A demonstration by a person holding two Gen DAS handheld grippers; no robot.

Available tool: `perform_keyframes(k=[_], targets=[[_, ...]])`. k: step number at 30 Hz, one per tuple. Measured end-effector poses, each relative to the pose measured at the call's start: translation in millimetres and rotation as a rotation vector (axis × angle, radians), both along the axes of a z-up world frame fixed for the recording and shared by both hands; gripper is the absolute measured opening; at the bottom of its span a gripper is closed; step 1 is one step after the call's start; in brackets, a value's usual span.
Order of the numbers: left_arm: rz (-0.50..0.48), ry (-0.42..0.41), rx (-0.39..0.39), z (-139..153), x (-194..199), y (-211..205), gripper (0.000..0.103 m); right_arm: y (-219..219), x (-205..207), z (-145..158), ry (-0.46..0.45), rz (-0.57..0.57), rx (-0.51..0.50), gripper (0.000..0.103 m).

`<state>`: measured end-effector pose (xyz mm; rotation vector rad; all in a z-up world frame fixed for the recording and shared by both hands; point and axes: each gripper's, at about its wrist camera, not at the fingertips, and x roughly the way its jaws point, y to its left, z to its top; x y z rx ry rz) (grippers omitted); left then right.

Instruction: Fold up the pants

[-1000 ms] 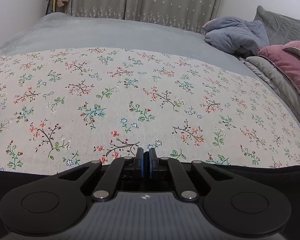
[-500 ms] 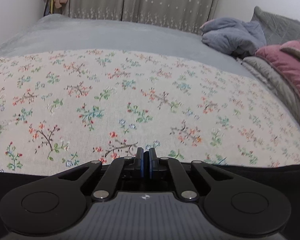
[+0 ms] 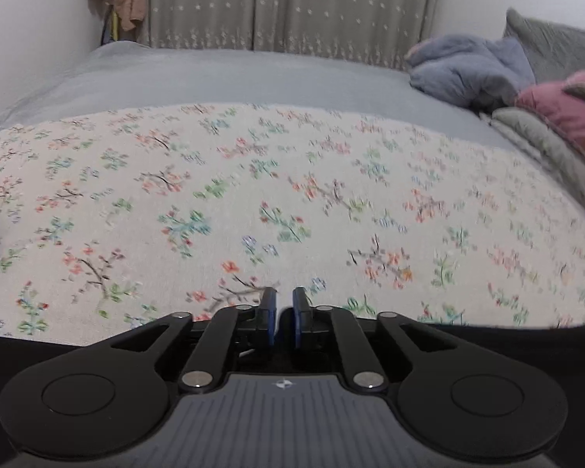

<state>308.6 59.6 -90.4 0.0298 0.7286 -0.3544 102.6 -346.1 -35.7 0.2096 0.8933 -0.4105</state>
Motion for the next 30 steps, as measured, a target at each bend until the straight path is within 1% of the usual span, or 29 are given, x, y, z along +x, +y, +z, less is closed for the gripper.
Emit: perform_keyframes(k=[1,2,3,4,6,8,10,13,15,17,18,19,20,21,22,23,24,25,26,27,28,30], targets=[[0.018,0.000,-0.007,4,0,7,0.037,0,0,2,-0.013,-0.006,-0.005,0.022],[0.038,-0.002,-0.019,10,0,15,0.051,1,-1,6,-0.029,0.001,-0.021,0.029],[0.060,-0.006,-0.042,16,-3,25,0.054,5,-2,10,-0.044,0.000,-0.056,0.038],[0.079,-0.011,-0.073,23,-7,34,0.054,10,-4,14,-0.059,-0.003,-0.094,0.041],[0.118,-0.022,-0.137,40,-17,55,0.054,19,-7,24,-0.107,0.001,-0.186,0.041],[0.151,-0.029,-0.161,54,-31,73,0.054,28,-8,35,-0.157,0.004,-0.236,0.041],[0.199,-0.025,-0.165,62,-48,89,0.054,39,-5,40,-0.201,0.061,-0.215,0.041],[0.309,0.013,-0.203,58,-70,129,0.054,67,6,38,-0.214,0.201,-0.148,0.041],[0.400,0.031,-0.219,50,-87,164,0.054,94,13,35,-0.208,0.323,-0.128,0.041],[0.489,0.027,-0.200,42,-102,195,0.054,118,17,33,-0.198,0.424,-0.122,0.041],[0.533,0.022,-0.185,38,-111,212,0.051,130,17,32,-0.192,0.467,-0.122,0.041],[0.546,0.017,-0.188,35,-116,226,0.048,140,17,30,-0.184,0.502,-0.122,0.041],[0.546,0.017,-0.198,32,-119,236,0.042,149,18,27,-0.171,0.537,-0.124,0.041],[0.547,0.020,-0.210,26,-123,248,0.034,159,17,24,-0.153,0.569,-0.130,0.041],[0.544,0.026,-0.215,21,-124,254,0.029,169,17,21,-0.135,0.599,-0.139,0.041],[0.536,0.039,-0.208,16,-124,255,0.023,178,15,16,-0.114,0.633,-0.146,0.041],[0.523,0.045,-0.189,12,-124,255,0.020,187,16,11,-0.088,0.669,-0.148,0.041],[0.515,0.036,-0.178,13,-126,255,0.020,196,15,4,-0.048,0.699,-0.142,0.041],[0.514,0.036,-0.182,15,-125,255,0.020,204,17,-5,0.007,0.715,-0.132,0.040],[0.524,0.038,-0.212,19,-128,257,0.020,210,18,-15,0.054,0.718,-0.131,0.041],[0.538,0.039,-0.254,24,-135,263,0.022,215,17,-19,0.053,0.717,-0.154,0.041],[0.581,0.022,-0.326,38,-147,273,0.033,216,17,-18,0.055,0.715,-0.165,0.041]])
